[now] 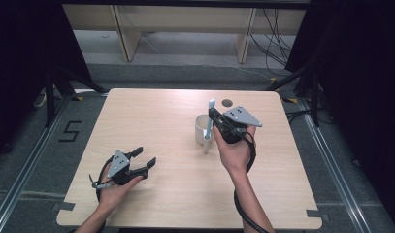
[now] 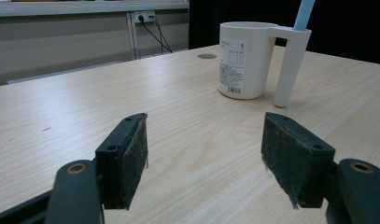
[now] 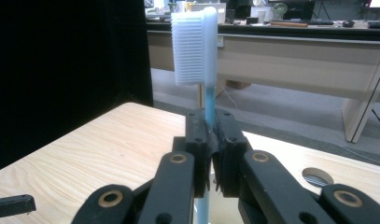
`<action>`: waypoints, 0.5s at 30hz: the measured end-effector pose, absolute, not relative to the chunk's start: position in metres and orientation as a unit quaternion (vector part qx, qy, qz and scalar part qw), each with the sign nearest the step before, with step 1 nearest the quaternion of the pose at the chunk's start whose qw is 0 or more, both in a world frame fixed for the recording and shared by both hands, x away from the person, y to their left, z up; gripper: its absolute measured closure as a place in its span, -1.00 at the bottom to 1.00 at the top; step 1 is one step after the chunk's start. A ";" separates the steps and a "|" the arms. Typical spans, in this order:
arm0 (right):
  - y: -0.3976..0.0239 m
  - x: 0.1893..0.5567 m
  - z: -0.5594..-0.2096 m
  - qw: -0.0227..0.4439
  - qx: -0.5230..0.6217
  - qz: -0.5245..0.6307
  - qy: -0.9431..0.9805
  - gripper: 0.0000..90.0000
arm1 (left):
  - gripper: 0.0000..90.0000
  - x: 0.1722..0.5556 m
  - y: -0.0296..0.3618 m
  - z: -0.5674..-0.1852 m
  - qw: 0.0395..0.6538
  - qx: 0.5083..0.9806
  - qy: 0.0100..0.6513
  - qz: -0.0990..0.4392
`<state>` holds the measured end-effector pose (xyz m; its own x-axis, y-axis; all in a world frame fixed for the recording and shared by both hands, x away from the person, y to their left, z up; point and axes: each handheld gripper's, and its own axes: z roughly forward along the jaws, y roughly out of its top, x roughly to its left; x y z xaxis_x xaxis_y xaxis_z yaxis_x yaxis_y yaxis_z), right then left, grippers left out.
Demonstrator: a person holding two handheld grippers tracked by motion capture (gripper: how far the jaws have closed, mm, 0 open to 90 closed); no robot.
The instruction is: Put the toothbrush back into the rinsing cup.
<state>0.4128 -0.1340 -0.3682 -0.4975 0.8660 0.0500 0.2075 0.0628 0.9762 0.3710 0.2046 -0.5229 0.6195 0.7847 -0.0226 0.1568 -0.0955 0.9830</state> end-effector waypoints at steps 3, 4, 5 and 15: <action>-0.133 0.413 -0.371 0.294 0.409 0.552 0.665 0.91 | -0.31 0.371 0.205 -0.523 0.579 0.689 0.342 0.271; -0.133 0.414 -0.372 0.295 0.405 0.555 0.664 0.91 | -0.31 0.371 0.205 -0.523 0.579 0.689 0.342 0.271; -0.134 0.414 -0.373 0.296 0.407 0.551 0.666 0.91 | -0.31 0.371 0.205 -0.523 0.579 0.689 0.342 0.271; -0.133 0.415 -0.384 0.292 0.410 0.551 0.666 0.91 | -0.32 0.371 0.205 -0.523 0.580 0.688 0.342 0.271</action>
<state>0.4153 -0.1330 -0.3837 -0.4932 0.8677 0.0627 0.2248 0.0575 0.9727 0.3709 0.2049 -0.5229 0.6190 0.7851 -0.0238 0.1556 -0.0928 0.9835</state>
